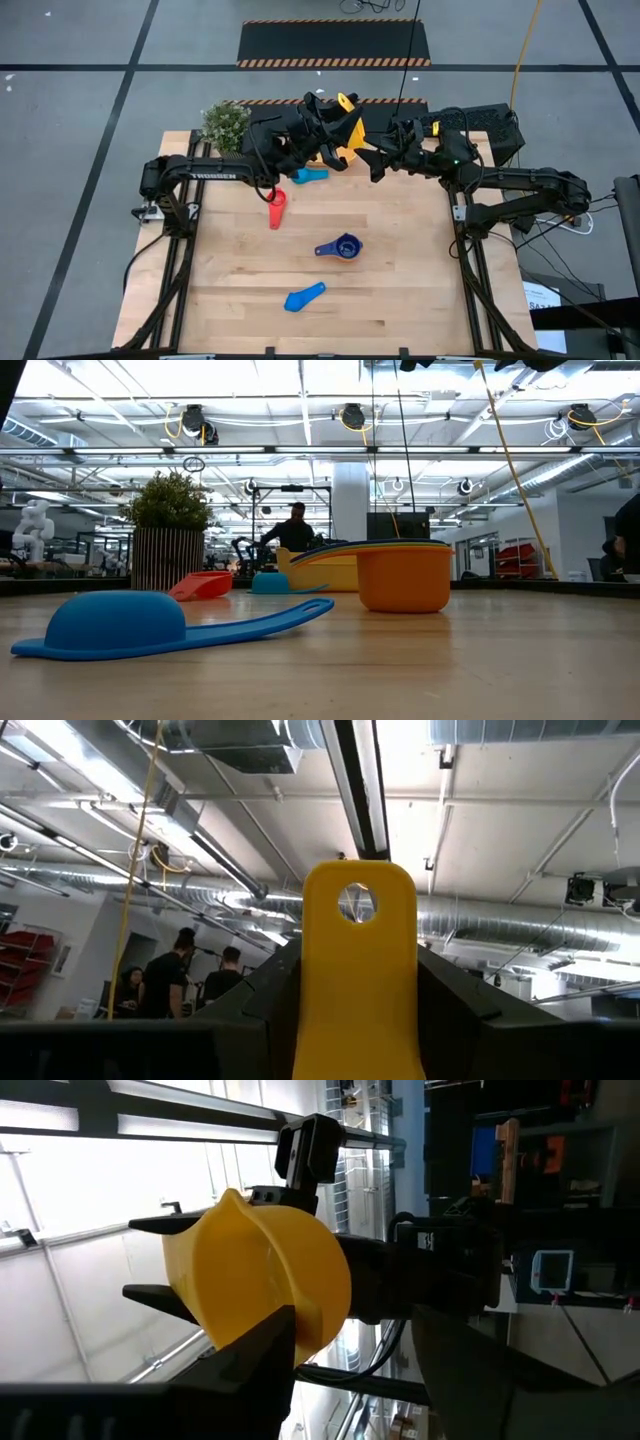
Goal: Nest measuring cups in basket
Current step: Stack the yellow measuring cup on top of the dark blue measuring cup
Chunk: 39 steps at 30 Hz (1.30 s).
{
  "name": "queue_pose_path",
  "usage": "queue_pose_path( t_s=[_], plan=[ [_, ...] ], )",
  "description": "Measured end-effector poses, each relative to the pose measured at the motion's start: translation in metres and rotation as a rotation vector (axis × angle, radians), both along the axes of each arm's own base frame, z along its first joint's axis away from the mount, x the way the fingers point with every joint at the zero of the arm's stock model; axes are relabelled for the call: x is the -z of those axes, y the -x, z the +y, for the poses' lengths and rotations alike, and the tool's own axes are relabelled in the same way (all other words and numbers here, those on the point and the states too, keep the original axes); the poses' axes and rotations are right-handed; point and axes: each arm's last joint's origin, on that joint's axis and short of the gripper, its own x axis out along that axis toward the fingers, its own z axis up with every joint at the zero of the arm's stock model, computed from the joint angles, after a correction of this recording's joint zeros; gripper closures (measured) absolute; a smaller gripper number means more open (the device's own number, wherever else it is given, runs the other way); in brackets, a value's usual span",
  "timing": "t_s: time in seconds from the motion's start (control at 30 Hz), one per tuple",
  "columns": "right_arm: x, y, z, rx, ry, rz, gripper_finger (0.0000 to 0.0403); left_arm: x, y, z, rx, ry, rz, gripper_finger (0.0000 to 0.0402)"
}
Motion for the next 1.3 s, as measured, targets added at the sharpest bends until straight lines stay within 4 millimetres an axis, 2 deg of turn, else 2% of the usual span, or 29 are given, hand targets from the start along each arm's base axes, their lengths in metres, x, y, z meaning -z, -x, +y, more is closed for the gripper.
queue_pose_path(
  t_s=[0.3, 0.5, 0.83, 0.97, 1.13, 1.3],
  plan=[
    [-0.0008, 0.0002, 0.0, 0.004, 0.01, -0.01, 0.0226, -0.0001, 0.0001, -0.0001, -0.004, -0.01, 0.003, 0.0247],
    [-0.0021, 0.001, 0.0002, 0.003, 0.011, -0.022, 0.0234, -0.0006, 0.0003, -0.0007, 0.007, -0.025, 0.002, 0.0255],
    [-0.0033, 0.0024, 0.0005, 0.006, 0.009, -0.031, 0.016, -0.0008, 0.0005, -0.0009, 0.012, -0.024, -0.001, 0.0253],
    [-0.0034, 0.0025, 0.0006, 0.003, 0.011, -0.031, 0.0148, -0.0008, 0.0005, -0.0009, 0.012, -0.024, -0.001, 0.0256],
    [-0.0042, 0.0029, 0.0008, 0.001, 0.018, -0.041, 0.0158, -0.001, 0.0007, -0.0008, 0.011, -0.024, -0.005, 0.025],
    [-0.0042, 0.0033, -0.0011, 0.008, 0.03, -0.04, 0.019, -0.0007, 0.0005, 0.0001, 0.005, -0.029, 0.001, 0.0252]
  ],
)
